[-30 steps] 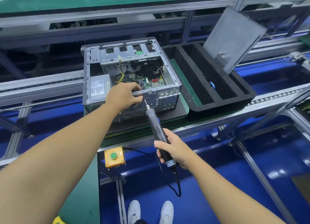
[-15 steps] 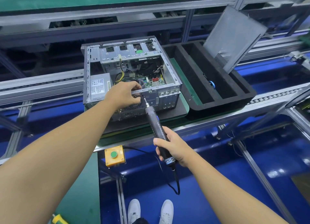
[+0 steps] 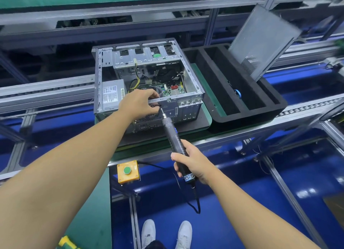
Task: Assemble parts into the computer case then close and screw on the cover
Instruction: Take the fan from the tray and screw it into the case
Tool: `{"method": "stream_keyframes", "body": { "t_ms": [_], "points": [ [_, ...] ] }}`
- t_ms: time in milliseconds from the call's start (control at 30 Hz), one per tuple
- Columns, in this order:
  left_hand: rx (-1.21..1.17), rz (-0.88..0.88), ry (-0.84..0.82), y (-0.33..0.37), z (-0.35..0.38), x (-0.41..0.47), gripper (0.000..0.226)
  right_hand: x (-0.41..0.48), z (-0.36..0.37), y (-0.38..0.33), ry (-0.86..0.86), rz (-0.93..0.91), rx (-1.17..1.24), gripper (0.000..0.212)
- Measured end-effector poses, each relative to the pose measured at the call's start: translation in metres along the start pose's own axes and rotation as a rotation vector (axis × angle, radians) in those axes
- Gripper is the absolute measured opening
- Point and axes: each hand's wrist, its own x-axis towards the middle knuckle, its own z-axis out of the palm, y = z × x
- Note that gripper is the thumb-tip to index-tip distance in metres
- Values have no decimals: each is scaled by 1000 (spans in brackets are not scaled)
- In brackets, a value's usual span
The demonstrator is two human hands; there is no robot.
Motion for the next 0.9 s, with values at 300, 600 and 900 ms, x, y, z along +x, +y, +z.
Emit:
{"method": "stream_keyframes", "body": {
  "t_ms": [300,600,900],
  "points": [
    [-13,-13,16,0,1,1,36,2,-1,-6,-8,43,34,20],
    [-2,17,-24,-2,-2,1,42,-3,12,-16,-75,32,275,28],
    [-26,-3,-16,0,-2,0,39,-7,16,-27,-89,41,413,22]
  ]
}}
